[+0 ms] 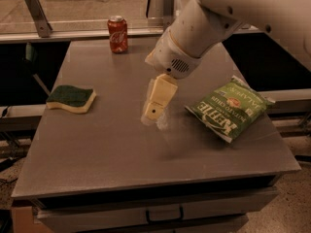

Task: Pick sponge

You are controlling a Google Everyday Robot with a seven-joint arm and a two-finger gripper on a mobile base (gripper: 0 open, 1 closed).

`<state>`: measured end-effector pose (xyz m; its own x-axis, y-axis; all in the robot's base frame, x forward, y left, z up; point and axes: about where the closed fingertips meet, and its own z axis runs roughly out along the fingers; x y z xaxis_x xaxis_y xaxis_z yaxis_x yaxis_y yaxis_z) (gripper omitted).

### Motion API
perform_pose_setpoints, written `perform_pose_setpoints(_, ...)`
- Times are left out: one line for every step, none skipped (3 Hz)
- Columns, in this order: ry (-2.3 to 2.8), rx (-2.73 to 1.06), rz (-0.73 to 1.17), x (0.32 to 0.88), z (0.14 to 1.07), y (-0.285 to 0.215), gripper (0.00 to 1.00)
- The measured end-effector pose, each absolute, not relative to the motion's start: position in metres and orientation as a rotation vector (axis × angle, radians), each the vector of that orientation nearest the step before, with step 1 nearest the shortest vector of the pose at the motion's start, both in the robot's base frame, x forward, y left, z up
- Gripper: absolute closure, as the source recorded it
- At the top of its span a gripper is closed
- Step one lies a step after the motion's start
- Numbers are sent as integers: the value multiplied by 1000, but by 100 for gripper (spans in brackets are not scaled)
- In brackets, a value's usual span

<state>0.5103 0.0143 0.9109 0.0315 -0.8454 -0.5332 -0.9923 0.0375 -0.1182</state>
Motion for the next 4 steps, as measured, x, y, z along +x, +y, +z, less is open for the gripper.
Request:
perform_pose_setpoints(1820, -1825, 471, 517, 901, 37, 0)
perform_pose_setpoints(1715, -1816, 565, 530, 879, 91, 0)
perform_pose_setpoints(1659, -1782, 635, 548, 859, 132, 0)
perform_pose_setpoints(1626, -1717, 694, 564, 854, 161, 0)
